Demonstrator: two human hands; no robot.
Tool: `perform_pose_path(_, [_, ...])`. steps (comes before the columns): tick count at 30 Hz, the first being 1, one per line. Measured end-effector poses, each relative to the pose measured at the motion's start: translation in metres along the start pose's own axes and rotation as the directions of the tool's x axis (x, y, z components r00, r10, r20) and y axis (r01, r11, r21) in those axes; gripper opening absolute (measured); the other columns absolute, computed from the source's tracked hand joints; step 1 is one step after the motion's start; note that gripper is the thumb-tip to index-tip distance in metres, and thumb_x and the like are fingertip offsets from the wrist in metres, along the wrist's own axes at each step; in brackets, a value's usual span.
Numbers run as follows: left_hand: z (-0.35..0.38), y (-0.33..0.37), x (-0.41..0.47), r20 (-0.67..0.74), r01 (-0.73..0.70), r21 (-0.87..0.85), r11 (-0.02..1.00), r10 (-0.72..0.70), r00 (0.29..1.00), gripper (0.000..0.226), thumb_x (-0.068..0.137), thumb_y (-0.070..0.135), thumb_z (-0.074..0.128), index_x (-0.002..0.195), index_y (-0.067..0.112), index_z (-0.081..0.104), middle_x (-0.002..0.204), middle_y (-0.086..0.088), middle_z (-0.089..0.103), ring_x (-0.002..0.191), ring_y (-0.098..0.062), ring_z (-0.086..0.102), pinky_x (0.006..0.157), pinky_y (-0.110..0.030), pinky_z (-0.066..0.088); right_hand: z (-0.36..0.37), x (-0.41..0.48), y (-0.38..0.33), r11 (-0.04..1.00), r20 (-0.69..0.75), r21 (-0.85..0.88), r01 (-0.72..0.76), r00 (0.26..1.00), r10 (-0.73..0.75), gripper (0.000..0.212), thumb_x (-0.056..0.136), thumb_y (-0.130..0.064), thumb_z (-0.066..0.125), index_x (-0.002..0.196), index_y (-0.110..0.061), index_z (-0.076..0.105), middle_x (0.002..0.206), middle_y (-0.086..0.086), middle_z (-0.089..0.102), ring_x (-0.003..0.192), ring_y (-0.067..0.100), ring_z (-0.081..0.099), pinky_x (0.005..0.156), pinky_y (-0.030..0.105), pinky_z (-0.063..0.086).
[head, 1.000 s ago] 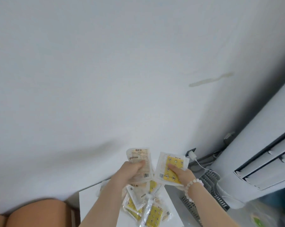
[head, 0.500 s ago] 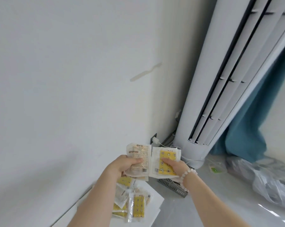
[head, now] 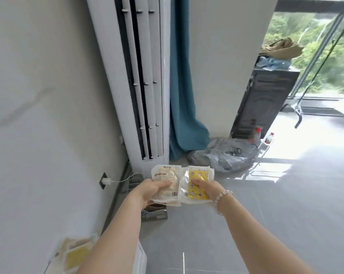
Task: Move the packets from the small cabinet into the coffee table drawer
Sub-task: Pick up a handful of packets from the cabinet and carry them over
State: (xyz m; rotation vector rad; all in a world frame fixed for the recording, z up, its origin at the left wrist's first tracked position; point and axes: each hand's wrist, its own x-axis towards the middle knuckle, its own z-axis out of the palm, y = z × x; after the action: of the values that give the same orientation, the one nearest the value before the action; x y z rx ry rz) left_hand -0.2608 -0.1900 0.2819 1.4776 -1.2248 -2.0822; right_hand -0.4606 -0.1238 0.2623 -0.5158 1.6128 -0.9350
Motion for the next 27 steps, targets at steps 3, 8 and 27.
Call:
perform_pose_path(3, [0.048,0.008,0.01,0.046,0.021,0.069,0.997,-0.024,0.999,0.022,0.085,0.012,0.068,0.106,0.004,0.066,0.1,-0.012,0.073,0.075,-0.019,0.071,0.059,-0.027,0.058,-0.045,-0.006,0.011,0.993,-0.075,0.117,-0.005,0.997,0.014,0.02,0.081,-0.025,0.074,0.093,-0.013,0.064,0.09,0.005,0.07,0.077,0.018,0.067,0.072,0.028,0.055])
perform_pose_path(8, [0.13,0.011,0.022,0.08,0.055,0.163,0.985,-0.069,0.994,0.021,0.086,0.013,0.068,0.105,0.005,0.064,0.1,-0.01,0.072,0.075,-0.018,0.069,0.059,-0.025,0.058,-0.122,-0.02,0.031,0.969,-0.141,0.246,-0.023,0.988,0.059,0.021,0.08,-0.023,0.074,0.094,-0.011,0.065,0.091,0.008,0.07,0.078,0.022,0.067,0.076,0.033,0.055])
perform_pose_path(27, [0.471,-0.021,0.034,0.332,-0.03,0.59,0.807,-0.208,0.92,0.014,0.083,0.024,0.071,0.095,0.019,0.068,0.081,0.006,0.069,0.064,-0.006,0.064,0.051,-0.016,0.048,-0.404,-0.146,0.158,0.784,-0.496,0.596,0.175,0.848,0.188,0.01,0.082,-0.017,0.072,0.086,-0.009,0.068,0.069,0.003,0.071,0.057,0.016,0.068,0.063,0.029,0.058])
